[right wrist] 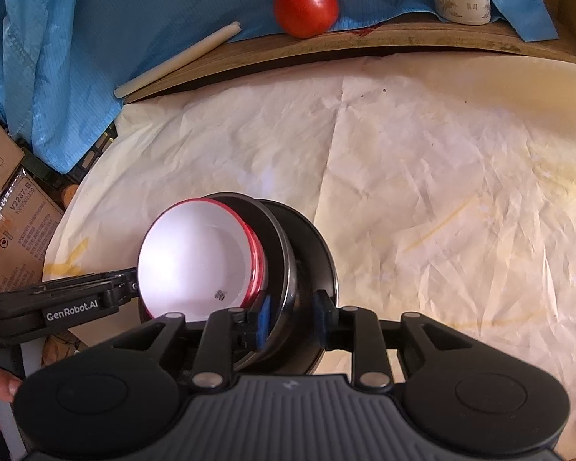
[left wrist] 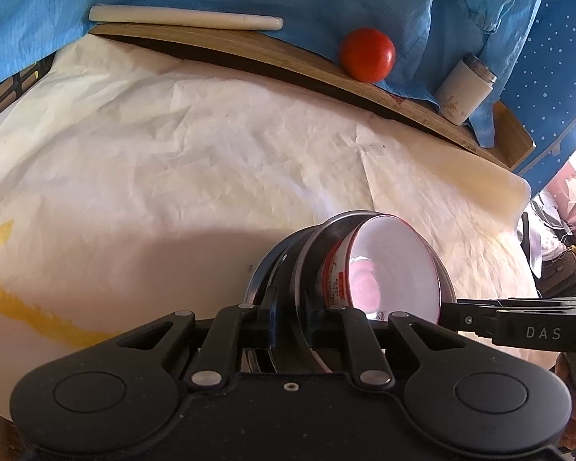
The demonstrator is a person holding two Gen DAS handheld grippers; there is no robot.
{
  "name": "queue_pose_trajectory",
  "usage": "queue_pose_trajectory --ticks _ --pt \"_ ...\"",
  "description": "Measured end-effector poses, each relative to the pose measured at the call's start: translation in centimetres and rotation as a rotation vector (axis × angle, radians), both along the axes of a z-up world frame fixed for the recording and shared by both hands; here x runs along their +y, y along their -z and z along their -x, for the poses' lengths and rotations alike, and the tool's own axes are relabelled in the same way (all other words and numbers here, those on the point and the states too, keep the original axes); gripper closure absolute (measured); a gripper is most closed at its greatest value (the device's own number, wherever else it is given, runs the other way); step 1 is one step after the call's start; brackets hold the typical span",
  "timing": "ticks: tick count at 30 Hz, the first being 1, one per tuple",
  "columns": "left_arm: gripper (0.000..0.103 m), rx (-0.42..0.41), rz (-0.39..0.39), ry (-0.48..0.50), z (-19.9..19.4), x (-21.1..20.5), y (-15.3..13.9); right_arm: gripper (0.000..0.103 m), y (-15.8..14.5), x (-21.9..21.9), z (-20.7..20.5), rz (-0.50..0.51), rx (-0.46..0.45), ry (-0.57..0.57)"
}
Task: Organize plates and bowls
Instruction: 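Open both grippers to release the steel bowl rim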
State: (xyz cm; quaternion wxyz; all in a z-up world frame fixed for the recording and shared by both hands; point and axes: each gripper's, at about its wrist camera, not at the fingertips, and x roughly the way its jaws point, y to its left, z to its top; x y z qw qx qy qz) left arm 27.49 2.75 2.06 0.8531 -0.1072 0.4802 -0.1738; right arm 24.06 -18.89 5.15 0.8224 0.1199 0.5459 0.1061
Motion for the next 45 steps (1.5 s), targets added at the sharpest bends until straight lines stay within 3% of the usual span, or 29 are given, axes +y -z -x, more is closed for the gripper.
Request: queue_pose_trajectory --ticks 16,23,25,28,30,32,35,37,39,43,45 --pt "0.088 -0.011 0.007 0.004 0.1 0.2 0.0 0.071 -0.4 0.3 0.0 0.041 -0.035 -0.036" --pt "0.088 -0.086 -0.051 0.034 0.7 -0.5 -0.4 0.069 -0.5 0.2 0.4 0.038 -0.072 -0.059" --pt "0.072 -0.125 -0.093 0.021 0.9 -0.6 -0.6 0.068 -0.5 0.2 0.4 0.031 -0.077 -0.067" --pt "0.055 -0.186 -0.105 0.002 1.0 0.2 -1.1 0.064 -0.6 0.1 0.4 0.031 -0.086 -0.069" --pt "0.052 -0.189 -0.088 -0.010 0.8 0.9 -1.3 0.037 -0.9 0.3 0.3 0.067 -0.101 -0.056" --pt "0.049 -0.194 -0.070 -0.014 0.7 1.3 -1.4 0.032 -1.2 0.5 0.5 0.121 -0.152 -0.051" --pt "0.043 -0.217 -0.062 -0.018 1.0 1.7 -1.5 0.019 -1.6 0.1 0.7 0.067 -0.178 -0.056" --pt "0.036 -0.240 -0.058 -0.027 1.3 1.9 -1.6 0.018 -1.9 -0.1 1.0 0.029 -0.200 -0.055" --pt "0.032 -0.271 -0.061 -0.038 1.8 2.0 -1.8 0.016 -2.2 0.1 1.3 0.036 -0.234 -0.055" --pt "0.016 -0.329 -0.081 -0.059 2.7 2.4 -2.2 0.012 -2.5 0.6 2.2 0.036 -0.296 -0.056" --pt "0.013 -0.352 -0.092 -0.061 3.1 2.5 -2.4 0.010 -2.5 0.6 2.7 0.031 -0.321 -0.051"
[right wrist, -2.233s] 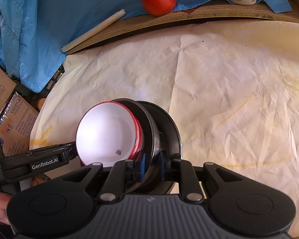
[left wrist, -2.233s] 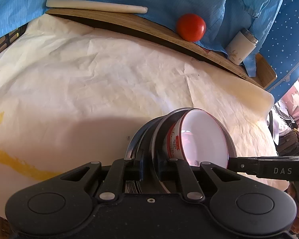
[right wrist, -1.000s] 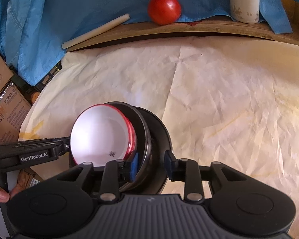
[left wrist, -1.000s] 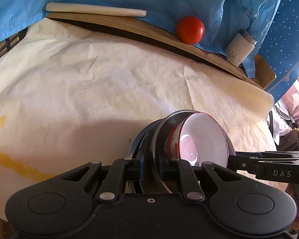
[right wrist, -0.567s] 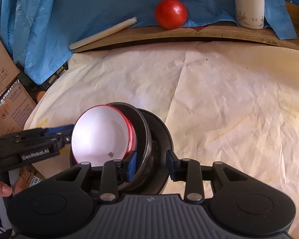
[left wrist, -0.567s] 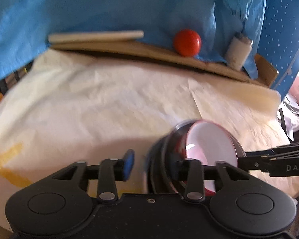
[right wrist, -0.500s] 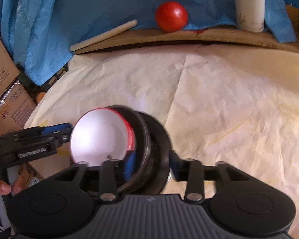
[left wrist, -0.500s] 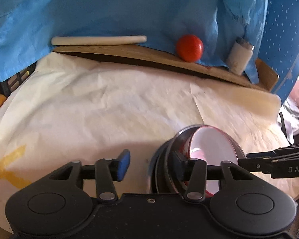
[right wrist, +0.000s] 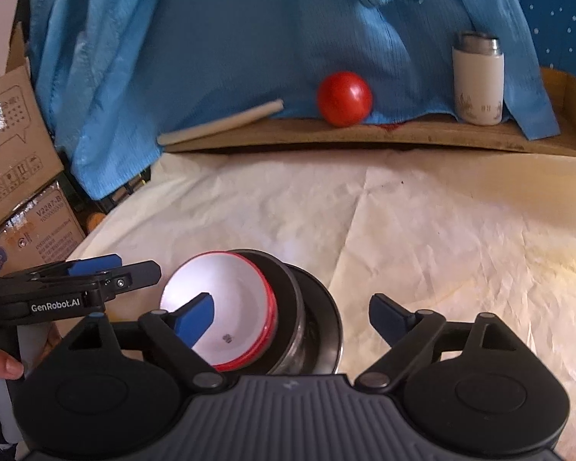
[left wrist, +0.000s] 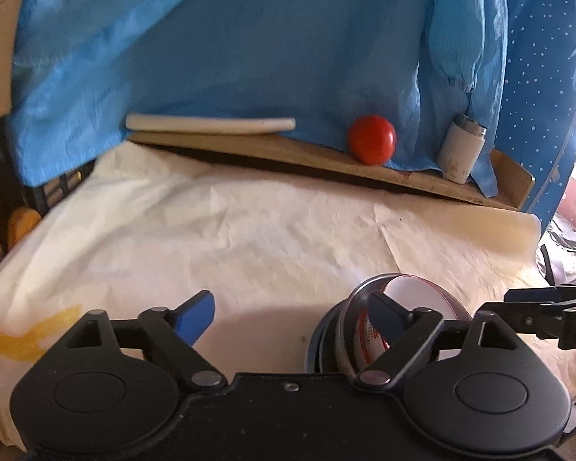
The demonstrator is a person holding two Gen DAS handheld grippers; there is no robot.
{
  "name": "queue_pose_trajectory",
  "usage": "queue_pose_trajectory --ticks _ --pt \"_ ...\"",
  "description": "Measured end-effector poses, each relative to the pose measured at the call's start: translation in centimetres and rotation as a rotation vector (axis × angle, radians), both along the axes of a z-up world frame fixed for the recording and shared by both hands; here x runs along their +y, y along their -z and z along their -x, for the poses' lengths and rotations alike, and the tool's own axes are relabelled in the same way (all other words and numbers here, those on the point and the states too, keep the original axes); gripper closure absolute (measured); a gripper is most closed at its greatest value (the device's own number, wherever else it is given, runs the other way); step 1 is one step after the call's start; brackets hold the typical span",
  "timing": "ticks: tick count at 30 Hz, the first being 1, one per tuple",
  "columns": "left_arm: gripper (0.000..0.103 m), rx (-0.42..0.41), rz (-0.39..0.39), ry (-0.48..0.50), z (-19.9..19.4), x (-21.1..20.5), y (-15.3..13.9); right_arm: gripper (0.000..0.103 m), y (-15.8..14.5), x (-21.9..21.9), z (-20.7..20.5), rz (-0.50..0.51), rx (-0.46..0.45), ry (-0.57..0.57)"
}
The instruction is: Organize plates and bowls
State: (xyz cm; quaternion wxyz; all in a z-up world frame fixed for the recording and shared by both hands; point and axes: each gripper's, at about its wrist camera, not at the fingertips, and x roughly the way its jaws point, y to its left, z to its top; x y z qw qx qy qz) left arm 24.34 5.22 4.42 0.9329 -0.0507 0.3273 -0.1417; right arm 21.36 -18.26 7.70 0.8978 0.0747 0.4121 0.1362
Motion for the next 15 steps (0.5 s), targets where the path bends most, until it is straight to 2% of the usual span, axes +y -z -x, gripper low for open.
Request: queue_pose_trajectory --ticks 6,15 --pt "0.002 -0.069 -0.009 -0.020 1.6 0.3 -0.6 0.002 -0.3 -0.1 2.2 -0.016 -0.096 0.023" --pt "0.001 -0.169 -0.020 -0.054 4.8 -0.2 -0.9 0.000 -0.7 -0.2 6.7 -0.030 -0.305 0.068"
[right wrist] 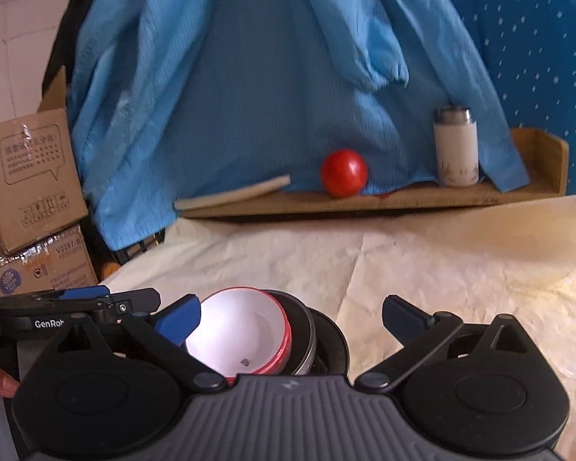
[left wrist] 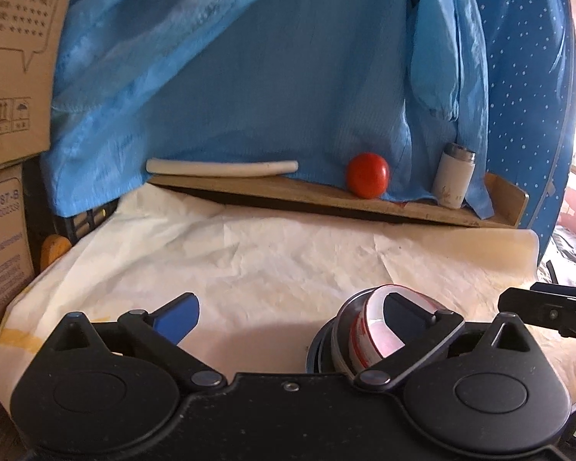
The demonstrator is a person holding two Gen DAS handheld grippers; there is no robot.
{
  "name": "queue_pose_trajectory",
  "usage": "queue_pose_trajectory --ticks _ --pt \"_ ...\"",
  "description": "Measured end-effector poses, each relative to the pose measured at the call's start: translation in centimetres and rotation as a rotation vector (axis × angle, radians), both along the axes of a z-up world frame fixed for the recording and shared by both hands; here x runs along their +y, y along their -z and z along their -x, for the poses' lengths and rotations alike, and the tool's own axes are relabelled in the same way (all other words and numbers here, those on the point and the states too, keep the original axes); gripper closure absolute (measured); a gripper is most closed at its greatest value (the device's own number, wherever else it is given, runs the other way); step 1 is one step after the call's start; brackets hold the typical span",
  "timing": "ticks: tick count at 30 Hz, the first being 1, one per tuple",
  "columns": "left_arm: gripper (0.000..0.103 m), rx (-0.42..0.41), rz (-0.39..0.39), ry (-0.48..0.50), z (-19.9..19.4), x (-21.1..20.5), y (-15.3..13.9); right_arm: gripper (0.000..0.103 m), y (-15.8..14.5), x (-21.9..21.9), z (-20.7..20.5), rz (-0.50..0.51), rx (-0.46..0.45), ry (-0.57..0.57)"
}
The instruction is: Organize plates and bowls
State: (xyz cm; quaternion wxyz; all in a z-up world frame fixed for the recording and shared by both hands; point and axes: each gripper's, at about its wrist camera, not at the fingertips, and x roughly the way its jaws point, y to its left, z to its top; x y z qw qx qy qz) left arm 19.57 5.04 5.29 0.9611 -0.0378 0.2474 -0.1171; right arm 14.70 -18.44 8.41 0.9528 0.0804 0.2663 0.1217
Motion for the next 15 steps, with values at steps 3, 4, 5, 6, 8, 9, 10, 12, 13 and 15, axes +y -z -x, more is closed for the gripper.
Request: queue_pose_trajectory --ticks 3,4,5,6,8,9,10,12,13,15 --pt "0.001 -0.055 0.008 -0.023 1.3 -0.1 0.1 0.000 0.0 0.0 1.3 0.002 -0.039 0.009" --pt "0.001 -0.072 0.012 -0.034 1.7 -0.1 0.2 0.000 0.1 0.0 1.8 0.006 -0.052 0.010" --pt "0.001 -0.082 0.015 -0.043 2.0 -0.2 0.2 0.000 0.1 0.1 2.2 0.014 -0.064 0.011" --pt "0.001 -0.087 0.017 -0.054 2.3 -0.3 0.4 0.000 0.1 0.2 2.5 0.025 -0.076 0.015" --pt "0.001 -0.090 0.015 -0.074 2.8 -0.6 0.7 0.000 0.3 0.6 3.2 0.051 -0.099 0.023" --pt "0.001 -0.091 0.013 -0.079 3.0 -0.6 0.8 0.000 0.5 0.7 3.5 0.064 -0.108 0.028" --pt "0.001 -0.092 0.014 -0.083 3.2 -0.7 1.0 0.000 0.6 0.8 3.7 0.070 -0.112 0.034" --pt "0.001 -0.097 0.027 -0.093 3.8 -0.7 1.4 0.000 1.0 0.8 4.0 0.060 -0.107 0.057" --pt "0.001 -0.099 0.036 -0.096 4.1 -0.6 1.6 0.000 1.3 0.7 4.2 0.050 -0.101 0.067" --pt "0.001 -0.100 0.051 -0.101 4.6 -0.5 1.9 0.000 1.7 0.4 4.6 0.027 -0.100 0.077"
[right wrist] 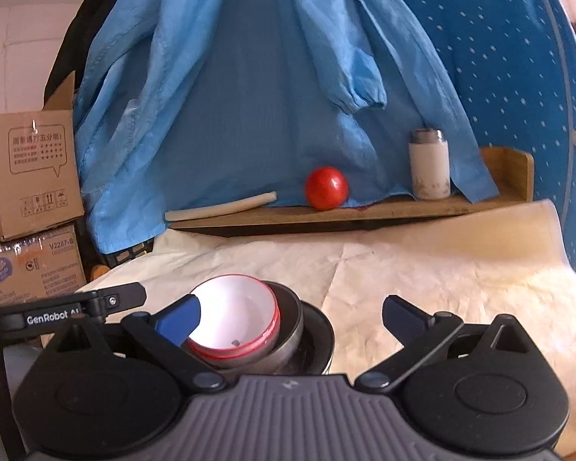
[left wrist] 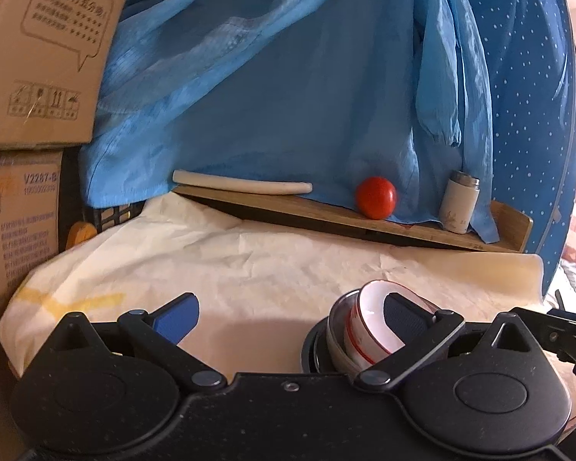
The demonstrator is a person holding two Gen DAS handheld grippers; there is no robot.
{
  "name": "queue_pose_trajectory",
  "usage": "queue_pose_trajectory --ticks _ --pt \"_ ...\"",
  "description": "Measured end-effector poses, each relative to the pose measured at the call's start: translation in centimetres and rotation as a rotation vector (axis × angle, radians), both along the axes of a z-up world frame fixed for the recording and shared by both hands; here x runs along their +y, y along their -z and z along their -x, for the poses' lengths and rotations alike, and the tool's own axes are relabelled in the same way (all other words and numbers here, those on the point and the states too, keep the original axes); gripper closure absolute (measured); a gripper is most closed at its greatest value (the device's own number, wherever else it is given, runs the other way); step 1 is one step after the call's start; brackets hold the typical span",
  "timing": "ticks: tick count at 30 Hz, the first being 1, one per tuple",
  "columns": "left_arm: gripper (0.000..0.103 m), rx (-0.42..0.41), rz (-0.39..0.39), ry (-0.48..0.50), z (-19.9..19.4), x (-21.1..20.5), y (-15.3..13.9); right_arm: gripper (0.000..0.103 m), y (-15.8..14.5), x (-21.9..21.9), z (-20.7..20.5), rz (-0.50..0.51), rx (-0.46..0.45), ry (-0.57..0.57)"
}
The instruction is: Organize plates and bowls
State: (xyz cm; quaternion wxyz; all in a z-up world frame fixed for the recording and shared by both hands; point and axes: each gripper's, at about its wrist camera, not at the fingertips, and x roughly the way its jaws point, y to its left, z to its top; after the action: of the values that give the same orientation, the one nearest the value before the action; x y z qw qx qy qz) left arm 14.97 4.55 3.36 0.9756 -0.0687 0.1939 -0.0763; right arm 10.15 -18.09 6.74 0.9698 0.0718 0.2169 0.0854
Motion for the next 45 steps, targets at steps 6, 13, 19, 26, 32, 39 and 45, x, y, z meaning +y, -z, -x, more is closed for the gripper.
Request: queue_pose_trajectory --ticks 6,13,19,26,32,39,45 --pt "0.001 -0.020 0.004 -0.025 1.5 0.1 1.1 0.000 0.9 -0.7 1.9 -0.036 -0.059 0.040" --pt "0.001 -0.039 -0.013 -0.063 3.4 0.1 2.5 0.000 2.1 -0.3 3.8 -0.015 -0.108 0.072" --pt "0.001 -0.043 -0.029 -0.109 5.1 0.5 3.6 0.000 3.5 0.0 5.3 0.007 -0.119 0.082" --pt "0.001 -0.076 -0.034 -0.107 7.1 0.0 4.8 0.000 4.6 -0.1 6.8 -0.016 -0.155 0.088" --pt "0.001 -0.074 -0.064 -0.061 8.3 -1.2 5.5 0.000 5.7 0.1 7.5 0.032 -0.174 0.106" --pt "0.001 -0.073 -0.053 -0.056 9.0 -1.5 6.0 0.000 6.3 -0.2 8.2 0.059 -0.165 0.141" --pt "0.001 -0.072 -0.044 -0.065 9.2 -1.2 6.3 0.000 6.6 -0.3 8.6 0.068 -0.155 0.150"
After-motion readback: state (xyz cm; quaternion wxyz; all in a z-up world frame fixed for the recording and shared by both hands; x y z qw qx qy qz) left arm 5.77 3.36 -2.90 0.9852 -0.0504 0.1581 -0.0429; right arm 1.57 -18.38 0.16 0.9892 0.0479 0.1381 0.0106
